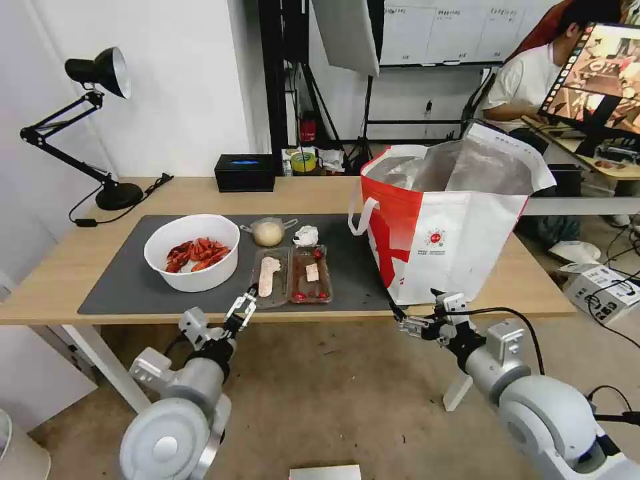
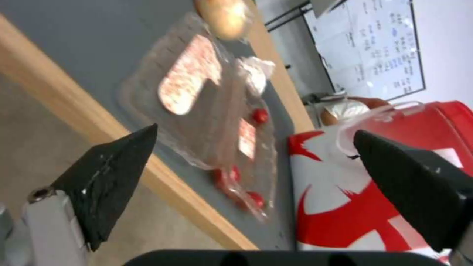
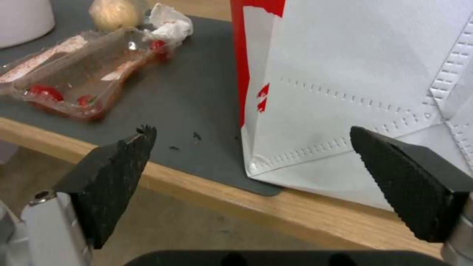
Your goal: Pick up the trash from the table and place it into the takeout bag.
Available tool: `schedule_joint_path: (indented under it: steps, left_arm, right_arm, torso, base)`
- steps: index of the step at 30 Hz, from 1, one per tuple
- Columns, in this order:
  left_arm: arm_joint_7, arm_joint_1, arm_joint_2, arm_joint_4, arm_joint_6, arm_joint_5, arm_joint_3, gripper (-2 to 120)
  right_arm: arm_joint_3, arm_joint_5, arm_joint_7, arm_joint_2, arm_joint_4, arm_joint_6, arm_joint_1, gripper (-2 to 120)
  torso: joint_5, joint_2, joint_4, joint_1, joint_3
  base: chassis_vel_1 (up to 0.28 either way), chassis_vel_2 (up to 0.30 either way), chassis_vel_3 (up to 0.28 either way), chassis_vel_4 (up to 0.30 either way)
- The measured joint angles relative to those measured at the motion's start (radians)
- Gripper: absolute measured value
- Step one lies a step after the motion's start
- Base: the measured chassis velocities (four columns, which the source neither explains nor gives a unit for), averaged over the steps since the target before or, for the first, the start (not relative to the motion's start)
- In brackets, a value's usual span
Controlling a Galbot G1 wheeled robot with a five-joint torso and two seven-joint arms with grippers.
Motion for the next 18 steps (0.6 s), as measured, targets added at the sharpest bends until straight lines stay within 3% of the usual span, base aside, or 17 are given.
schedule_joint_path:
  steps: [10,18]
  left_arm:
    - [-0.014,-0.073,0.017,0.073,0.021,-0.003,0.048,100]
    - [-0.012,-0.09,0.021,0.08,0.047,-0.023,0.078,100]
  right_arm:
    - [0.001,-0.002,0.002,0.002,-0.006,0.0,-0.007,100]
    - [0.002,-0.011,0.003,0.002,-0.016,0.003,-0.01,100]
  torso:
    - [0.0,0.0,0.0,0.0,0.0]
    - [0.0,0.0,0.0,0.0,0.0]
  base:
    - [0.0,0.0,0.0,0.0]
    - [0.0,0.0,0.0,0.0]
